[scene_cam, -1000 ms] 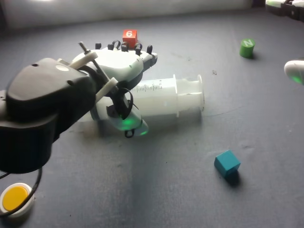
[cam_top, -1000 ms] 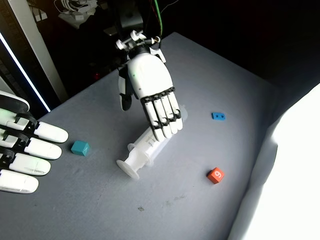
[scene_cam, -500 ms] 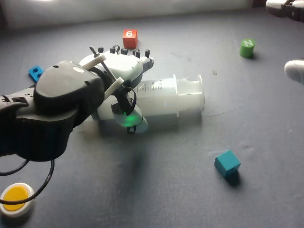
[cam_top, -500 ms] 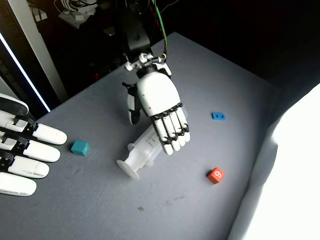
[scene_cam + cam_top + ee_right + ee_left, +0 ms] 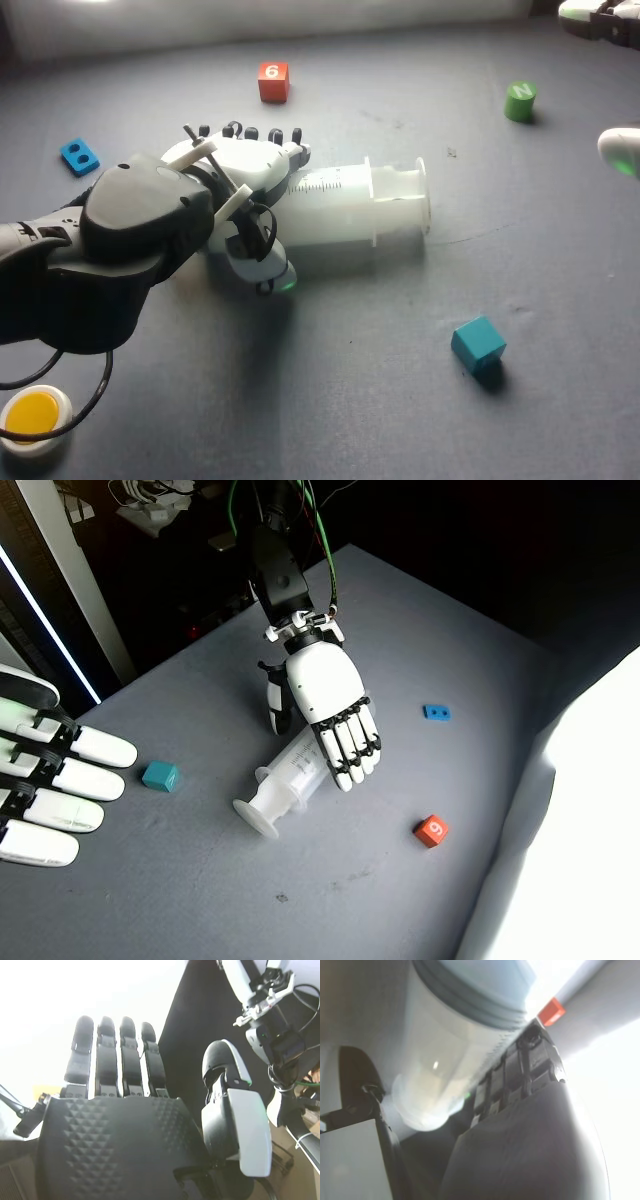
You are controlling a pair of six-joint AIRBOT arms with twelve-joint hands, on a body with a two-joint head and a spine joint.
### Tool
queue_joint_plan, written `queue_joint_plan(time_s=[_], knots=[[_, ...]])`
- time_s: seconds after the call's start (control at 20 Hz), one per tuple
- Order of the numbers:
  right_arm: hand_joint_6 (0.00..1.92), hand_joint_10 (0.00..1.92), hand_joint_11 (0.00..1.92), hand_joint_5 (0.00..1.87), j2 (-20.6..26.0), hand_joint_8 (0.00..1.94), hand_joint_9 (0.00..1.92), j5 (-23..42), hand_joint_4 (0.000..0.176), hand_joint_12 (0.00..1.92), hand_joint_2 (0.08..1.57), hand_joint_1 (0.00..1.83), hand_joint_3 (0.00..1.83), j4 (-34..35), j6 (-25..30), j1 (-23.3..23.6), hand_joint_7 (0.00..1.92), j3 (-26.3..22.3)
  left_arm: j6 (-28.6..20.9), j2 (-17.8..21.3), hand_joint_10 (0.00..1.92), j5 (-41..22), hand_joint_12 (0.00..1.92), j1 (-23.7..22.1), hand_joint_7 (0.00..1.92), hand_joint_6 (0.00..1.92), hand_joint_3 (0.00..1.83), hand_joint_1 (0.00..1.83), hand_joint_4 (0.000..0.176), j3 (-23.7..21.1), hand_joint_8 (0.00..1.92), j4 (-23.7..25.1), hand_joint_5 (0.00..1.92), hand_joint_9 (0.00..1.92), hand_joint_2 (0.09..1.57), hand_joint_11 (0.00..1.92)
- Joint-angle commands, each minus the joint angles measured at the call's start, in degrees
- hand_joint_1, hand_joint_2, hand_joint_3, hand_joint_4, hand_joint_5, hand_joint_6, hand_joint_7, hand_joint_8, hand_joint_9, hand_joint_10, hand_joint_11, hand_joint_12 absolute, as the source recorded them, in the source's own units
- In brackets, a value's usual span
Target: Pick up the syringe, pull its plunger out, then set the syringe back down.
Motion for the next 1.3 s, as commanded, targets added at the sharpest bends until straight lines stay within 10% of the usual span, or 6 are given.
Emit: queue_joint_plan(time_s=[0.0,0.3,0.35,0.45,0.6,1.25], knots=[[0.01,0.01,0.00,0.29,0.2,0.01,0.23,7.0,0.000,0.56,1.28,0.23,0.00,-0.5,0.3,0.4,0.29,-0.1,-0.8,-0.6,0.01,-1.5,0.59,0.2,0.20,0.00,0.01,1.01,0.000,0.2,0.01,3.3,0.18,0.20,1.00,0.00],[0.00,0.00,0.00,0.28,0.2,0.00,0.24,7.0,0.000,0.56,1.29,0.21,0.00,-0.5,0.3,0.3,0.30,-0.1,-2.0,-2.4,0.06,-1.5,1.13,1.0,0.75,0.04,0.00,0.90,0.000,1.4,0.03,4.4,0.61,0.73,1.19,0.13],[0.00,0.01,0.00,0.29,0.1,0.00,0.25,7.0,0.000,0.58,1.29,0.22,0.00,-0.5,0.3,0.3,0.31,-0.1,-2.0,-2.4,0.13,-1.5,1.23,1.1,0.92,0.87,0.00,1.14,0.000,1.4,0.89,4.4,0.85,0.97,1.17,0.33],[0.00,0.00,0.00,0.29,0.1,0.00,0.24,6.9,0.000,0.56,1.29,0.22,0.00,-0.5,0.3,0.3,0.30,-0.1,-2.0,-2.5,0.34,-1.6,1.32,1.2,0.87,1.03,0.01,1.18,0.014,1.3,1.16,4.4,0.89,0.97,1.17,0.40],[0.00,0.00,0.00,0.30,0.0,0.00,0.24,6.7,0.000,0.59,1.28,0.25,0.00,-0.5,0.3,0.3,0.30,-0.1,-2.0,-2.5,0.82,-1.7,1.37,1.3,0.89,1.16,0.00,1.18,0.006,1.2,1.22,4.4,0.83,0.82,1.18,0.44],[0.00,0.00,0.00,0.23,0.4,0.00,0.21,4.9,0.000,0.55,1.23,0.41,0.00,-0.5,8.5,1.8,0.26,0.0,2.2,0.4,0.88,0.5,1.37,-3.7,0.87,1.33,0.00,1.17,0.009,-2.0,1.17,1.2,0.77,0.78,1.20,0.45]])
